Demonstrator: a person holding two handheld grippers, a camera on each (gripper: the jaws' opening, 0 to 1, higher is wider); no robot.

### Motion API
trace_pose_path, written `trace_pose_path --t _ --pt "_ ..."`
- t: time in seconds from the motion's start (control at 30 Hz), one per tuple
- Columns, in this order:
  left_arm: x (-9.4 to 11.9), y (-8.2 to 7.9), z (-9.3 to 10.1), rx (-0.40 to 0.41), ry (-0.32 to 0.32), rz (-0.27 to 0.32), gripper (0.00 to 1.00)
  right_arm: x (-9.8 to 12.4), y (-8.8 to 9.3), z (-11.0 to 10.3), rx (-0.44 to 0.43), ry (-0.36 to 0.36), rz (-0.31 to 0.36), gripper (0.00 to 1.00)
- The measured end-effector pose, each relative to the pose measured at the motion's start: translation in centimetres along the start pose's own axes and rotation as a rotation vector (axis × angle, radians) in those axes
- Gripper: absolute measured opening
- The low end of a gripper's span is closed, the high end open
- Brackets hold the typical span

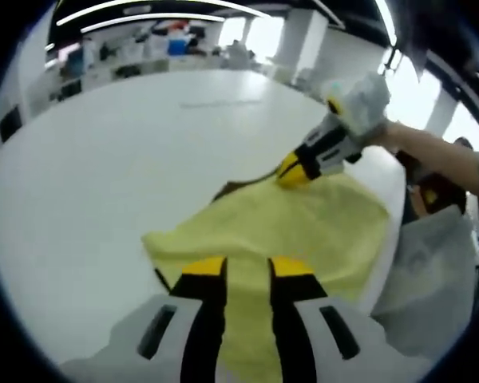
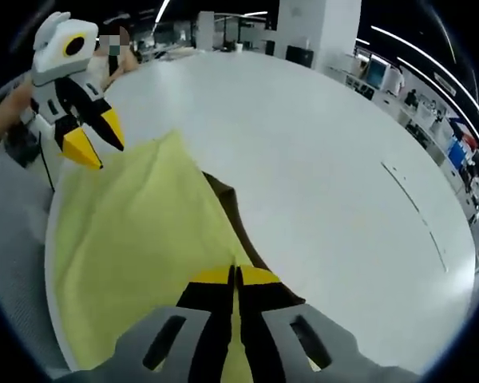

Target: Fold the garment on the visible template until the final outline fits inside the template.

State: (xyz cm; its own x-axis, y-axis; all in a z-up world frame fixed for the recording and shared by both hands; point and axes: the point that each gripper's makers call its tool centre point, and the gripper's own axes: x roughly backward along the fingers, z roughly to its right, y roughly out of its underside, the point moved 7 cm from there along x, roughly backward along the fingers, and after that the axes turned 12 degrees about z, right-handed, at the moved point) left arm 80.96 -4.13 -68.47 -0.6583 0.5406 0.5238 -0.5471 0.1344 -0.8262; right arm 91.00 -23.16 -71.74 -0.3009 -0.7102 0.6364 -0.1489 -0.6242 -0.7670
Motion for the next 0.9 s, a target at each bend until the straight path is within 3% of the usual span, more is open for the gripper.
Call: trace_pose_path --t 0.37,0.5,0.57,0.63,0.9 --pt "-1.2 0.5 -1.1 0.007 -0.018 -0.006 0.16 -0.2 0.3 0.2 -0.035 0.017 0.016 0.02" --pt "-1.8 0.3 -2.0 0.018 -0.042 0.010 0.15 0.3 0.0 -0.1 0.008 0.028 0.029 0.04" --pt "-2.0 0.2 -2.3 0.099 -0.044 0.026 0.15 1.1 -0.5 0.3 -0.003 0.064 0.070 0.07" --pt "-2.0 -0.1 -2.8 0.081 -0.053 0.042 0.15 2.1 -0.6 0.6 -0.018 0.086 0.101 0.10" --pt "-1.6 0.0 -4.1 0.059 -0.084 0.035 0.15 7.2 2.7 2.6 -0.050 0.227 0.063 0.10"
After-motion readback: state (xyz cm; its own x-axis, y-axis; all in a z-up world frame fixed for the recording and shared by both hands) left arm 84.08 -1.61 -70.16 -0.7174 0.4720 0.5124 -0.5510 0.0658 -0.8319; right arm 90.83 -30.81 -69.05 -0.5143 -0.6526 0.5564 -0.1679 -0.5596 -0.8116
